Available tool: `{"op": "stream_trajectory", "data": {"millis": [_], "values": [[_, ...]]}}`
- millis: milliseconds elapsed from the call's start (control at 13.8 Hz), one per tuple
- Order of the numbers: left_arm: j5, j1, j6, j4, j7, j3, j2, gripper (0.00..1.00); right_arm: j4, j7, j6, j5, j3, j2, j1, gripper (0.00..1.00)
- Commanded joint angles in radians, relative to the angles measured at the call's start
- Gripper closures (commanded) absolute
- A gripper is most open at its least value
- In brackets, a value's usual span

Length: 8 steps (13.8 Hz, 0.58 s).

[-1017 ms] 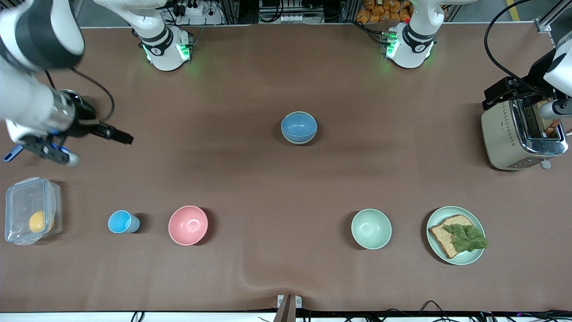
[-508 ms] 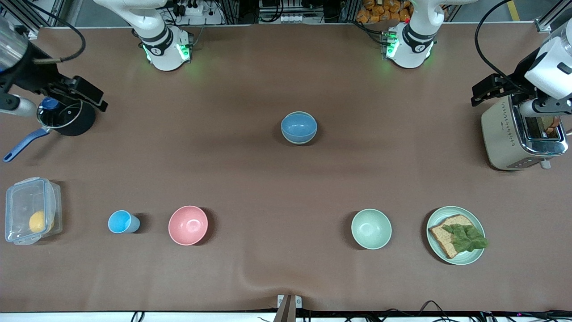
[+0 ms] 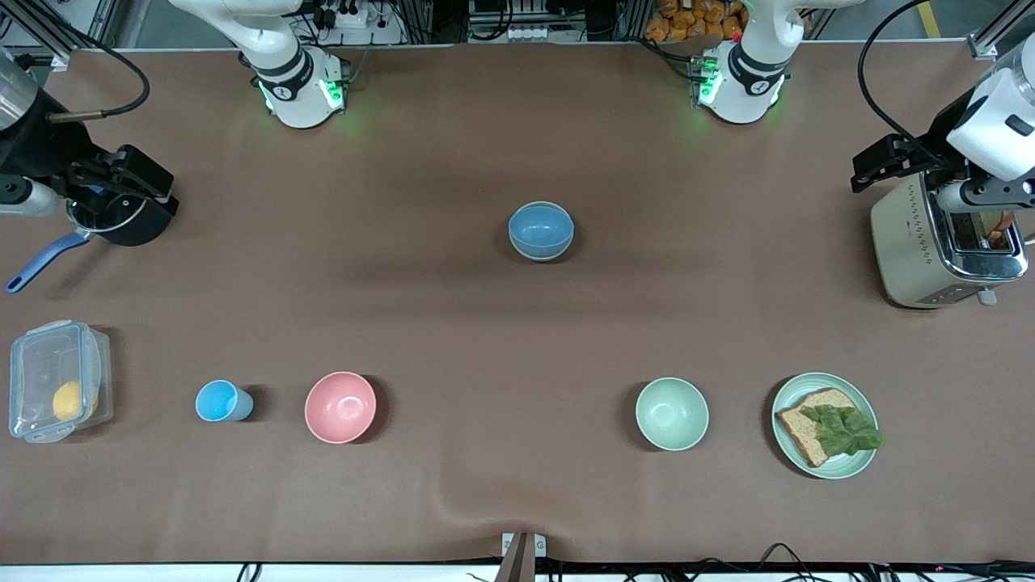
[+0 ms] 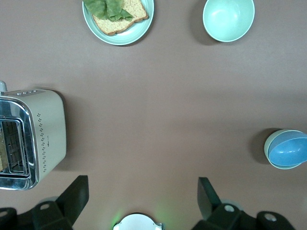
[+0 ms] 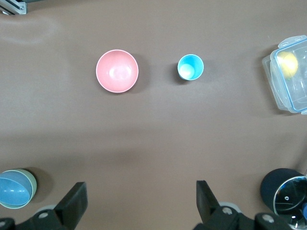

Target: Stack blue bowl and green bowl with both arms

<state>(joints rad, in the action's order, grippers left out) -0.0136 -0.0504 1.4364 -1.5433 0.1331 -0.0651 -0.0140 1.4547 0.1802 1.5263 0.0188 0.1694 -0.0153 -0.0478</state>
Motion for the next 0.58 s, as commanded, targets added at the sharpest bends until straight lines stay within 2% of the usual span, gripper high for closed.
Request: {"op": "stream_trajectory", "data": {"millis": [0,508], "values": [[-0.006,0.001,-0.016,0.009,-0.015,-0.015,0.002,0.0,-0.017,-0.019,-0.001,-0.019,-0.001,-0.011,-0.001,0.0],[-0.006,0.001,-0.014,0.009,-0.017,-0.015,0.003,0.0,-0.013,-0.016,-0.001,-0.016,0.001,-0.017,-0.001,0.0]]}}
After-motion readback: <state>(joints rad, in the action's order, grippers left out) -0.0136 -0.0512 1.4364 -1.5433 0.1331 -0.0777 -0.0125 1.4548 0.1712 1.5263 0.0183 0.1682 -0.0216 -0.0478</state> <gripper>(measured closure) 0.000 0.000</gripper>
